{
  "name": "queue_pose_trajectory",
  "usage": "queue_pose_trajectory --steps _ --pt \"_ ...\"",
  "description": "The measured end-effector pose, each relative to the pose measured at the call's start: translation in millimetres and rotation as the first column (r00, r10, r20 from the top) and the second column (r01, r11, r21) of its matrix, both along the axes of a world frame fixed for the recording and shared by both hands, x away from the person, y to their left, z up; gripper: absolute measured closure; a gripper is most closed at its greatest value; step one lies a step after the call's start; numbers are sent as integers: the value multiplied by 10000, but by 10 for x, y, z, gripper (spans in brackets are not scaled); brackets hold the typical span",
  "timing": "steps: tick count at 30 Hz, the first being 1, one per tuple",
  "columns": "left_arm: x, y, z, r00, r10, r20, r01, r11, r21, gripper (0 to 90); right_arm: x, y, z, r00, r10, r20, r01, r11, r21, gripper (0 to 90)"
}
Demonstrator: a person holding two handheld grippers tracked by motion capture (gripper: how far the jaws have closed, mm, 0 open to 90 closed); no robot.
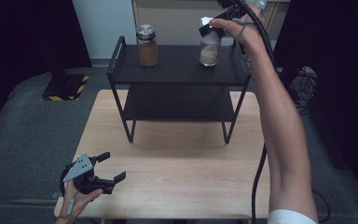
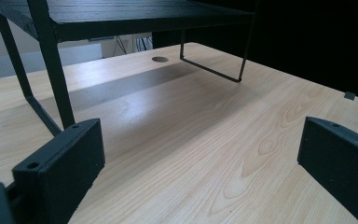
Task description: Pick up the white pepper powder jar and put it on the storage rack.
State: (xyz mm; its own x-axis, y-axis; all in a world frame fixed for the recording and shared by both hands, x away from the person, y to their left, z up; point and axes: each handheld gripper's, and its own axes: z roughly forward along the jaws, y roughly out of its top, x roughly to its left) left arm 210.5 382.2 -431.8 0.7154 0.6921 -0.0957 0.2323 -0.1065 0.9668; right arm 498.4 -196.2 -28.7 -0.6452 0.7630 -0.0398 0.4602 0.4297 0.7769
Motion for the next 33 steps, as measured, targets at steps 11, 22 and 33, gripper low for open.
queue_pose_trajectory --steps 11,22,33 --pt "-6 -5 11 10000 -9 2 9 9999 105 0 -245 -204 -74 9931 -423 1093 313 9944 1009 81" --pt "-3 -11 4 10000 29 -19 -29 10000 16 0 -671 -596 73 9830 -577 1742 302 9872 1563 41" --pt "20 -25 2 10000 62 -35 -62 10000 29 0 -1015 -974 -87 9765 29 2157 -433 9821 1832 37"
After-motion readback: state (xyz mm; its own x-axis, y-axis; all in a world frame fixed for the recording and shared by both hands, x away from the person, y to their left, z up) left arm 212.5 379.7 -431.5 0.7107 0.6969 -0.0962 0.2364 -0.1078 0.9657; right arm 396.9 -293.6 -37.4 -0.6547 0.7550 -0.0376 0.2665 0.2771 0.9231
